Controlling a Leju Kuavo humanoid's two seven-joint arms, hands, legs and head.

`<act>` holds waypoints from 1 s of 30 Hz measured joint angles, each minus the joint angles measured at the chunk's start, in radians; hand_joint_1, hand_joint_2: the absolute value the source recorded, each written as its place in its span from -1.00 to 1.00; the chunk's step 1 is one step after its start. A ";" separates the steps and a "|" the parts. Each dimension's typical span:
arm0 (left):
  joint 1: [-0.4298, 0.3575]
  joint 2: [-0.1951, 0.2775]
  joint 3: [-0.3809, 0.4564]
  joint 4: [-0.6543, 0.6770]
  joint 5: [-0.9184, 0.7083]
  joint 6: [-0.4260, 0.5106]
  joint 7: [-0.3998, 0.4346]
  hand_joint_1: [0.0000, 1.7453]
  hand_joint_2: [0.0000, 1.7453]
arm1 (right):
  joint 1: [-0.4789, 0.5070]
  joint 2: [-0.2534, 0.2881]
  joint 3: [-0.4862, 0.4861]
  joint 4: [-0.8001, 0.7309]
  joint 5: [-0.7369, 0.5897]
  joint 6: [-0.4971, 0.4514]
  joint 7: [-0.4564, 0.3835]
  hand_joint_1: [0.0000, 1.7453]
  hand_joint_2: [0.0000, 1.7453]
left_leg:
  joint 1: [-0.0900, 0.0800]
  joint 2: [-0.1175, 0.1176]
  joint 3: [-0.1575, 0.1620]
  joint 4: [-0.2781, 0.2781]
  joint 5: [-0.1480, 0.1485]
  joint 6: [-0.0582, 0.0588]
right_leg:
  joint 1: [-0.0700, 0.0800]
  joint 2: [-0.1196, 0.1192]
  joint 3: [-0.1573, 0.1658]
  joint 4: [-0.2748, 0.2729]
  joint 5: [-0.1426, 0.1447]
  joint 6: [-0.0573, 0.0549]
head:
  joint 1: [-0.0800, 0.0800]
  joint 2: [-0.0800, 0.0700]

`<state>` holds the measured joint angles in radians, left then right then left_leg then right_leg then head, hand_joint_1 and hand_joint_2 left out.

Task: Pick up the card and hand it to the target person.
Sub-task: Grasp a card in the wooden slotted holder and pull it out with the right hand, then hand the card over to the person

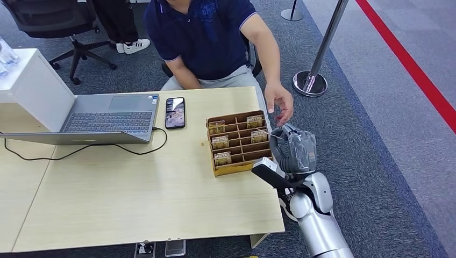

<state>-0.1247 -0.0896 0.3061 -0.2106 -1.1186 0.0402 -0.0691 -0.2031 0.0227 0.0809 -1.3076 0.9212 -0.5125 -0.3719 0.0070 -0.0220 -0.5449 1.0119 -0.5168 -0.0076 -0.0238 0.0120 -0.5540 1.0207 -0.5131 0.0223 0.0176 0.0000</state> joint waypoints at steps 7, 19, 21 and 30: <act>0.000 0.000 0.004 0.000 -0.007 -0.001 0.002 -1.00 1.00 | 0.000 -0.001 0.000 -0.129 -0.094 -0.035 -0.042 0.84 1.00 | 0.000 0.000 0.000 0.000 0.000 0.000 | 0.000 0.000 0.000 0.000 0.000 0.000 | 0.001 0.000; -0.003 0.000 0.008 0.000 -0.014 0.003 0.002 -1.00 1.00 | -0.057 0.002 0.002 -0.066 -0.107 -0.112 -0.088 0.84 1.00 | 0.000 0.000 0.000 0.000 0.000 0.000 | 0.000 0.000 0.000 0.000 0.000 0.000 | 0.001 0.000; -0.005 0.000 0.008 0.000 -0.015 -0.002 0.002 -1.00 1.00 | -0.068 0.005 0.003 -0.040 -0.105 -0.118 -0.088 0.84 1.00 | 0.000 0.000 0.000 0.000 0.000 0.000 | 0.000 0.000 0.000 0.000 0.000 0.000 | 0.001 0.000; -0.014 0.000 0.006 0.000 -0.049 -0.067 0.068 -1.00 0.00 | -0.127 0.016 0.020 0.064 -0.088 -0.139 -0.079 -0.88 1.00 | 0.000 0.000 0.000 0.000 0.000 0.000 | 0.000 0.000 0.000 0.000 0.001 0.000 | 0.000 0.000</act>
<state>-0.1392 -0.0898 0.3124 -0.2106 -1.1673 -0.0263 -0.0008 -0.3300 0.0390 0.1006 -1.2437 0.8330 -0.6517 -0.4505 0.0070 -0.0219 -0.5446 1.0119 -0.5166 -0.0076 -0.0238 0.0121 -0.5536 1.0211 -0.5126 0.0224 0.0178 0.0000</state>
